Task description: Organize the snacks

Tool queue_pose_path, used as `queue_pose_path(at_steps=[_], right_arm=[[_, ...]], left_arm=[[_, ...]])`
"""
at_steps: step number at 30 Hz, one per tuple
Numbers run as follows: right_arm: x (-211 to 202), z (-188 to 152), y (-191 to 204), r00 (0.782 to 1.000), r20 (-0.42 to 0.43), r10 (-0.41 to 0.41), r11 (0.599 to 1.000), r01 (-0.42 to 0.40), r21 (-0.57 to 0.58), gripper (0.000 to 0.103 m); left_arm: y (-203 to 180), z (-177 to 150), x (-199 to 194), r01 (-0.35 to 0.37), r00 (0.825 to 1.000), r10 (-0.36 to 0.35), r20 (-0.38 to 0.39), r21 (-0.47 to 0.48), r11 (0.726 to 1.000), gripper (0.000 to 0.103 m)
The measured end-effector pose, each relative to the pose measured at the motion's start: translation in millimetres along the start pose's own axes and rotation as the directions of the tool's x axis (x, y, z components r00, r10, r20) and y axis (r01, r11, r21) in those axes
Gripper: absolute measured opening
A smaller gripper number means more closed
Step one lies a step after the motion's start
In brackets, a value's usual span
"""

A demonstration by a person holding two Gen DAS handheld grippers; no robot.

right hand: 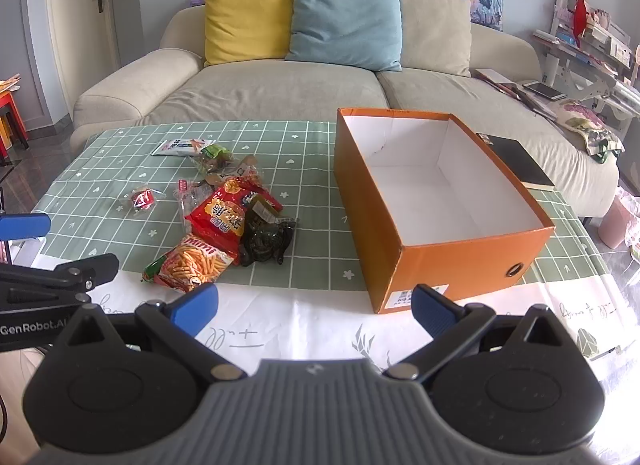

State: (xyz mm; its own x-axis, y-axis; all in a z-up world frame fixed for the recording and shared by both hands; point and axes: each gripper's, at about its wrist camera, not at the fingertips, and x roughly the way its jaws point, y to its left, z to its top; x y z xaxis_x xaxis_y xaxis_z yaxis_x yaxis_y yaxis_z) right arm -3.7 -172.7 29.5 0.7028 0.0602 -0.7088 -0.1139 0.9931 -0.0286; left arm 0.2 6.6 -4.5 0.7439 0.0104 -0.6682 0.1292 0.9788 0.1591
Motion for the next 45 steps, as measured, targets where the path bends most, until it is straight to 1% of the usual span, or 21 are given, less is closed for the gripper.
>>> queue_pose_path(at_steps=[34, 41, 45], right_arm=[[0.8, -2.2, 0.5, 1.0, -0.011, 0.003, 1.0, -0.003, 0.003, 0.1], [2.1, -1.2, -1.3, 1.0, -0.022, 0.01, 1.0, -0.01, 0.008, 0.1], [6.5, 0.2, -3.8, 0.999, -0.034, 0.038, 0.999, -0.037, 0.018, 0.1]], left_arm=[[-1.9, -1.5, 1.9, 0.002, 1.0, -0.002, -0.006, 0.0, 1.0, 0.097], [-3.7, -4.6, 3.5, 0.006, 1.0, -0.006, -0.012, 0.002, 1.0, 0.097], [0.6, -5.8, 8.1, 0.025, 0.999, -0.025, -0.029, -0.005, 1.0, 0.097]])
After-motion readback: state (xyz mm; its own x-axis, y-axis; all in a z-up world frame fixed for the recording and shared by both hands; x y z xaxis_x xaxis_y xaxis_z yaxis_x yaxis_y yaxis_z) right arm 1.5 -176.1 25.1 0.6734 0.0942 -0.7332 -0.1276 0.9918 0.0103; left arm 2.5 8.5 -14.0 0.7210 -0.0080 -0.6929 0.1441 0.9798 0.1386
